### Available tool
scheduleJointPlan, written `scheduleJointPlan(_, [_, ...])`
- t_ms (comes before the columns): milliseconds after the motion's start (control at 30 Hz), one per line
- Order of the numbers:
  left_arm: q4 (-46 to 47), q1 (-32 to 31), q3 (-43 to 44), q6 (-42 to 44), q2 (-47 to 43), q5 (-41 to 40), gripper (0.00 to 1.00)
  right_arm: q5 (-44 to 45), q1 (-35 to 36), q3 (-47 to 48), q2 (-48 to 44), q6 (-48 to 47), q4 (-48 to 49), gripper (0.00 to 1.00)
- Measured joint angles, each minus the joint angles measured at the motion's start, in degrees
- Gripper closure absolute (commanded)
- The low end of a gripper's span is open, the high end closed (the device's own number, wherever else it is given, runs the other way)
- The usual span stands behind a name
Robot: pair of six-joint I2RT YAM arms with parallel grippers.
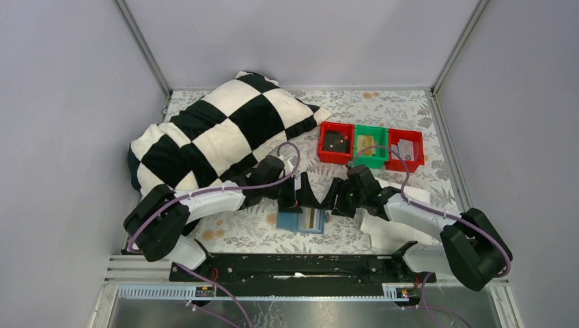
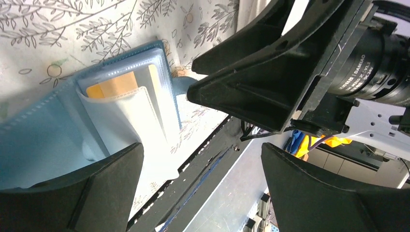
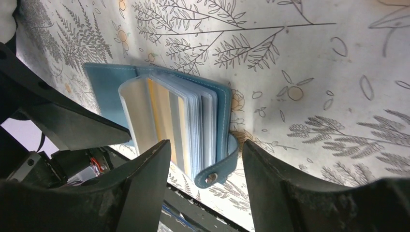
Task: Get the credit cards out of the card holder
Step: Remove the credit card from the card holder.
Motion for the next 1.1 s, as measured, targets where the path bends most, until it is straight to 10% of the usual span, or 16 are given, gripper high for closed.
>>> scheduleJointPlan(500, [-7.7,7.7,0.4,3.1,-10.0,-4.2,0.05,6.9,1.4,2.7,-13.2,-3.3,-12.6,0.43])
scheduleJointPlan(1100, [-16.7,8.2,0.7,5.0,-16.0,-8.2,0.04,-0.3,8.6,4.6,2.6,-0.3,2.4,0.4])
